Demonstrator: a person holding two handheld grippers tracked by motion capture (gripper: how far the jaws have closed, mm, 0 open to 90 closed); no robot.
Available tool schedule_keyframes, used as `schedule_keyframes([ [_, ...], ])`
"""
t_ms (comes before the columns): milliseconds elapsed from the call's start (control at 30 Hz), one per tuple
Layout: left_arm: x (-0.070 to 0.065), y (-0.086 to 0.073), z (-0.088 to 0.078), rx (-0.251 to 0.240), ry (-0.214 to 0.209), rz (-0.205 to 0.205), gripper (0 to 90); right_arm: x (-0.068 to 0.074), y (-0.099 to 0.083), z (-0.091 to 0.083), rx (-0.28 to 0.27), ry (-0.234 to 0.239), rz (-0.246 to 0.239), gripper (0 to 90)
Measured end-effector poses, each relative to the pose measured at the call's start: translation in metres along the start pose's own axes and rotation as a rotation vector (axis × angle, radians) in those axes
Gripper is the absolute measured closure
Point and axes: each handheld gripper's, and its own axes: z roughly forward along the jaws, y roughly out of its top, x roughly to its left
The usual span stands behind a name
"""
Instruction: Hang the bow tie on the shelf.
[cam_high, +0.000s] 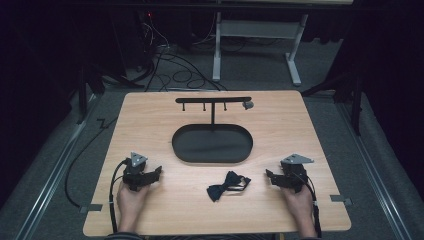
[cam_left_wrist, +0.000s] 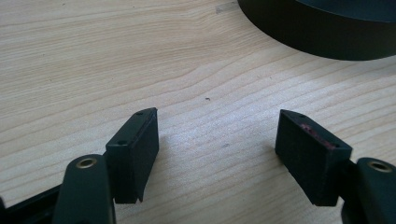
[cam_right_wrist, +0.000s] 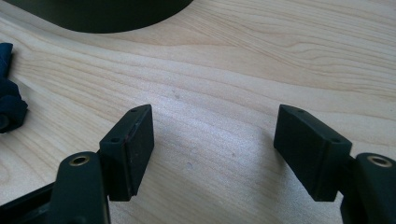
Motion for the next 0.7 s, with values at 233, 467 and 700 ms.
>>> schedule_keyframes([
  [233, 0.0001, -0.0001, 0.0001, -0.003, -0.002, -0.001, 30.7, -0.0001, 0.0000, 0.0000, 0.000, 0.000, -0.001, 30.0],
  [467, -0.0001, 0.0000, 0.0002, -0.001, -0.001, 0.001, 30.5, -0.0004, 0.0004, 0.0005, 0.000, 0.002, -0.005, 30.3],
  [700, 0.0001, 0.0000, 0.0003, -0.004, -0.003, -0.001, 30.2, 0.0006, -0.0002, -0.0006, -0.004, -0.001, 0.004, 34.1],
])
